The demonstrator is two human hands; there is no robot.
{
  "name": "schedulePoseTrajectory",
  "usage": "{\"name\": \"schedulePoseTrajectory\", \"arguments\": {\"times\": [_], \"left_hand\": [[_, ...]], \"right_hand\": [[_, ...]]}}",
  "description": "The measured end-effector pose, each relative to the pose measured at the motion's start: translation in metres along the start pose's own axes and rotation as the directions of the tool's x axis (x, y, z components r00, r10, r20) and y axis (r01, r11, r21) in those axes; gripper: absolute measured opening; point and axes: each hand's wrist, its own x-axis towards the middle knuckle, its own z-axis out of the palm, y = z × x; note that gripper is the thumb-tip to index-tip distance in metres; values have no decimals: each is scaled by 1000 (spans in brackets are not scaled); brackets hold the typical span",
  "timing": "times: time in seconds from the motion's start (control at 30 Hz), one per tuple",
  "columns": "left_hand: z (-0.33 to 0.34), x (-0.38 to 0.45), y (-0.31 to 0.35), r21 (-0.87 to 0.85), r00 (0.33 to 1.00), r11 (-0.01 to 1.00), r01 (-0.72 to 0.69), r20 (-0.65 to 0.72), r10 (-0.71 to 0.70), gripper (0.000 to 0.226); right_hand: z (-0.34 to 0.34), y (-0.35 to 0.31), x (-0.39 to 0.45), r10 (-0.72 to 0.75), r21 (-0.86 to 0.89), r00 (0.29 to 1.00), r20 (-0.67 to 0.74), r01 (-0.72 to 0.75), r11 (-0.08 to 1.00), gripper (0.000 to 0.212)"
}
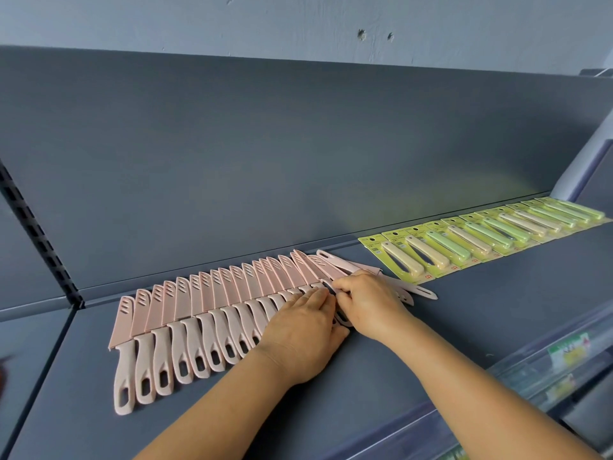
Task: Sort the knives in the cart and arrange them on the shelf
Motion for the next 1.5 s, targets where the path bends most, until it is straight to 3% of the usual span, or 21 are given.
{"name": "schedulePoseTrajectory", "arguments": {"times": [0.17,0.4,0.63,0.77,0.97,1.2,1.27,1.5], "left_hand": [[-4,1,0,3,1000,1000,-10,8,10,61],[-6,14,4,-13,996,999,-43,72,43,61],[-2,13,2,-18,997,999,-45,68,46,60],[-1,12,2,-24,997,999,-44,60,45,60],[0,12,1,-34,997,998,-48,56,50,61],[1,13,2,-62,999,998,-32,42,34,65],[2,13,1,-64,999,998,-27,40,29,67],[-8,16,5,-31,996,998,-61,68,63,64]], "right_hand": [[-12,16,-3,56,70,994,-95,-49,996,20],[-10,31,-9,71,-9,997,25,-71,997,33],[-6,25,5,82,-83,997,17,-80,993,31],[-6,16,11,108,-112,994,10,-107,988,18],[-1,16,10,91,21,996,-14,-91,996,39],[2,16,10,50,55,999,18,-51,997,23],[2,15,9,43,62,998,43,-46,997,29],[-28,47,3,170,52,978,-120,-165,985,31]]}}
